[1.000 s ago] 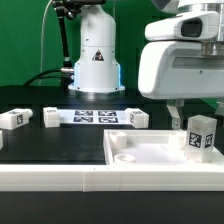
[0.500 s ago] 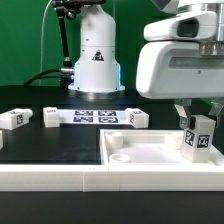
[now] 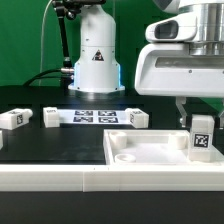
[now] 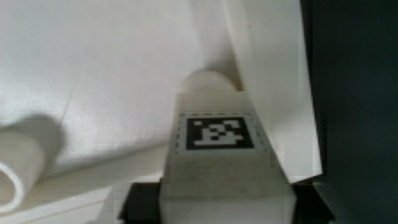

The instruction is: Assemble one leg

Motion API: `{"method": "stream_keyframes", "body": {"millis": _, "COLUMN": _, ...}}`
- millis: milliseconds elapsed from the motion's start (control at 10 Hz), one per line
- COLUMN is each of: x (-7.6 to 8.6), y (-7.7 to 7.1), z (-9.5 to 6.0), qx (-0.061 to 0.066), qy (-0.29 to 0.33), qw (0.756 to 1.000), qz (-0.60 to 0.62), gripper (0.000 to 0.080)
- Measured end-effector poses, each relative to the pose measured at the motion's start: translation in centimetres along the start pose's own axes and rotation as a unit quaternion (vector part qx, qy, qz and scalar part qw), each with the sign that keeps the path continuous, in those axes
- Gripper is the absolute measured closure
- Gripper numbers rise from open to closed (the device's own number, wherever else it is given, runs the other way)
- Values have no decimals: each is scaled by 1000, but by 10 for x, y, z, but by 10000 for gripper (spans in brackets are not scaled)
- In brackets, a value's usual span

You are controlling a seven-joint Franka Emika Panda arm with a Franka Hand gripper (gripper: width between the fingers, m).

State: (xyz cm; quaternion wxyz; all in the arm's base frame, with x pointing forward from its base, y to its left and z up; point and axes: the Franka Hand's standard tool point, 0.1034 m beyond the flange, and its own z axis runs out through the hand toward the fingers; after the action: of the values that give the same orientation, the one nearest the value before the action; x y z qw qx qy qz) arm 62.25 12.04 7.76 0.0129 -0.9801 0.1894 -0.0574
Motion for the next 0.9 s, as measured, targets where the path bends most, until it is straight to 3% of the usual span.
{"method": "stream_keyframes", "body": {"millis": 500, "x": 0, "y": 1, "z": 0, "qx": -2, "qy": 0, "qw": 975, "qz": 221, "gripper": 506}}
{"method": "stream_keyframes", "body": {"millis": 600, "x": 0, "y": 1, "z": 0, "qx": 0, "qy": -1, "qw": 971, "qz": 239, "gripper": 453}}
{"method": "stream_keyframes", "body": {"millis": 700, "x": 0, "y": 1, "z": 0, "qx": 0, "qy": -1, "qw": 974, "qz": 225, "gripper": 319}}
{"method": "stream_keyframes", "body": {"millis": 800, "x": 0, "y": 1, "z": 0, "qx": 0, "qy": -1, "qw": 978, "qz": 209, "gripper": 319}}
{"method": "stream_keyframes", "body": {"millis": 900, "x": 0, "y": 1, "z": 0, "qx": 0, "qy": -1, "qw": 981, "qz": 193, "gripper": 184}}
